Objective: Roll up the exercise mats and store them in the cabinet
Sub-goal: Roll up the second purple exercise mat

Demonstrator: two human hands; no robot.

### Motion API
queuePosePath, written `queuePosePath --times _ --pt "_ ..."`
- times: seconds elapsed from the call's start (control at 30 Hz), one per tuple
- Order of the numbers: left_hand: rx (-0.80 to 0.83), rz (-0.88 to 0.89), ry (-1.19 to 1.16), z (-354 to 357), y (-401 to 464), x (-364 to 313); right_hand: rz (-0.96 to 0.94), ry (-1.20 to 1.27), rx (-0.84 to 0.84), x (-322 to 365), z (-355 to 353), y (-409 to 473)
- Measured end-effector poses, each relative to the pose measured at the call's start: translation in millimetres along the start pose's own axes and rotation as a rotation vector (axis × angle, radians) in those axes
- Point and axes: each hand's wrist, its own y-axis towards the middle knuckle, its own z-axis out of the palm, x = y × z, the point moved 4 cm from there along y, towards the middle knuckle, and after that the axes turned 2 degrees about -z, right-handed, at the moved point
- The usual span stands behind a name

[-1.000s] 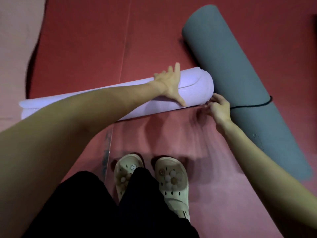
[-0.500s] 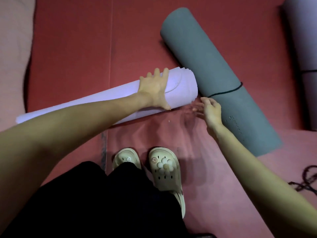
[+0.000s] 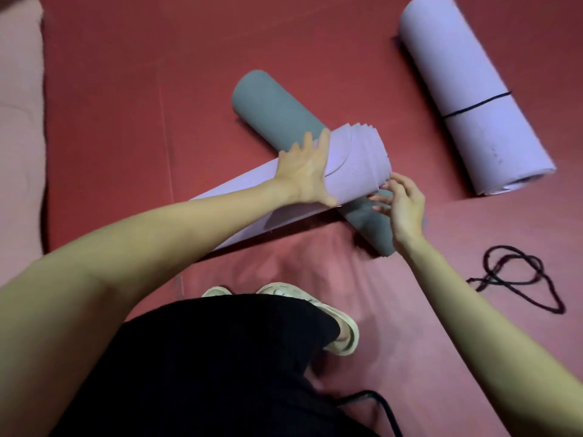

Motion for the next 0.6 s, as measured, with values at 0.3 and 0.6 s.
queuePosePath --times 0.3,0.6 --pt "0.113 0.061 0.065 44.2 5.6 -63.0 0.083 -0.315 -0.522 -75.3 -141.3 0.8" --pt "0.132 0.018 0.062 57.0 10.0 -75.4 0.457 -0.607 -0.527 -136.5 -216.8 8.5"
